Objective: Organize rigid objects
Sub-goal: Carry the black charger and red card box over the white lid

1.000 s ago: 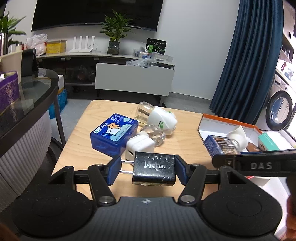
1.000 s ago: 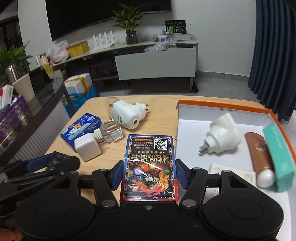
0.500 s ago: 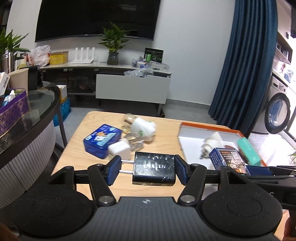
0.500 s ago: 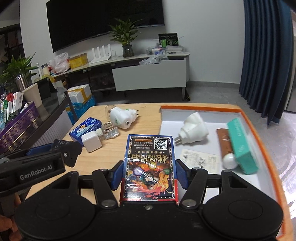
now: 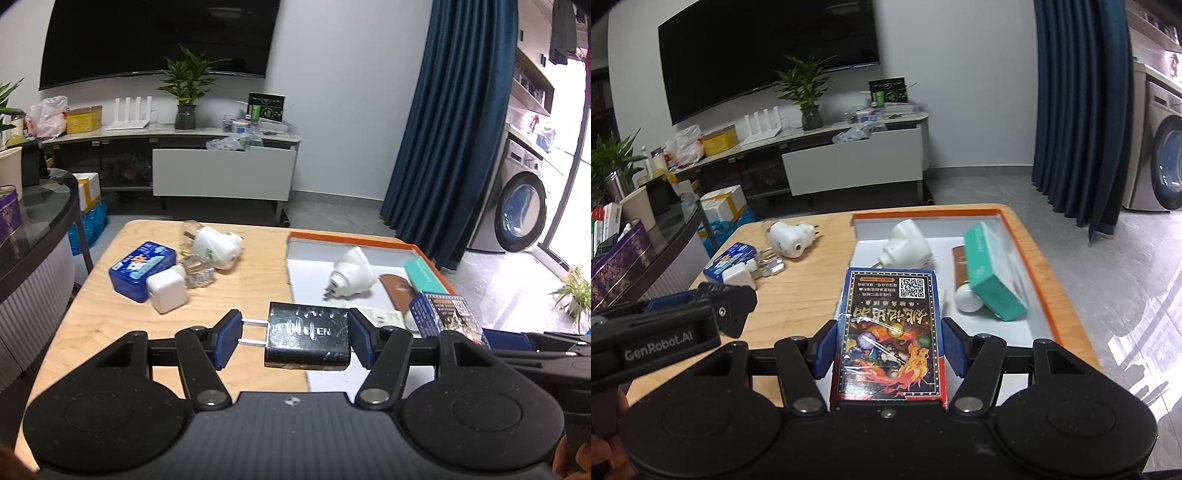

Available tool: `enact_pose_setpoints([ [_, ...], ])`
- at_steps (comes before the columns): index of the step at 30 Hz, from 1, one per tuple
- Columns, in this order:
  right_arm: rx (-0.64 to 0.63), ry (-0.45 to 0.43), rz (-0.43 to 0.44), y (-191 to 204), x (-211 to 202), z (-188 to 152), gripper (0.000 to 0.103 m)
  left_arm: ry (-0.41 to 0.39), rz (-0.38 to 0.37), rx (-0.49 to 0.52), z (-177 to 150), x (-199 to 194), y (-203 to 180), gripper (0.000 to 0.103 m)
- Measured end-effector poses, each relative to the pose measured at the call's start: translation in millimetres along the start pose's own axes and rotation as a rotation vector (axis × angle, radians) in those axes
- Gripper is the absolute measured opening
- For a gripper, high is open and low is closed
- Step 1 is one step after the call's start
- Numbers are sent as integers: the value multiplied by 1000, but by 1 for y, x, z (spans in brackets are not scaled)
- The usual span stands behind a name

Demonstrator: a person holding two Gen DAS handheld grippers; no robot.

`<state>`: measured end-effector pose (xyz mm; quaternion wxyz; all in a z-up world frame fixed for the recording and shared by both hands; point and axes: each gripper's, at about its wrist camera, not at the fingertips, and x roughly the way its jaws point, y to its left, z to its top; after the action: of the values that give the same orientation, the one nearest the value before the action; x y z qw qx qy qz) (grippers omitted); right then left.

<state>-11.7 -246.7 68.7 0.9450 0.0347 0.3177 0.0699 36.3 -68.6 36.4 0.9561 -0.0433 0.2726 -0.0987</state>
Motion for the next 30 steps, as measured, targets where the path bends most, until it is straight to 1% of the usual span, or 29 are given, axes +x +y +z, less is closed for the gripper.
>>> enact_pose_setpoints([
  [17,51,-41,-57,-35,-22,-3,71,-5,-54,43,-1,2,-37,62],
  [30,96,-58,-90,-56,-29,-4,71,-5,-82,58,0,6,-54,62],
])
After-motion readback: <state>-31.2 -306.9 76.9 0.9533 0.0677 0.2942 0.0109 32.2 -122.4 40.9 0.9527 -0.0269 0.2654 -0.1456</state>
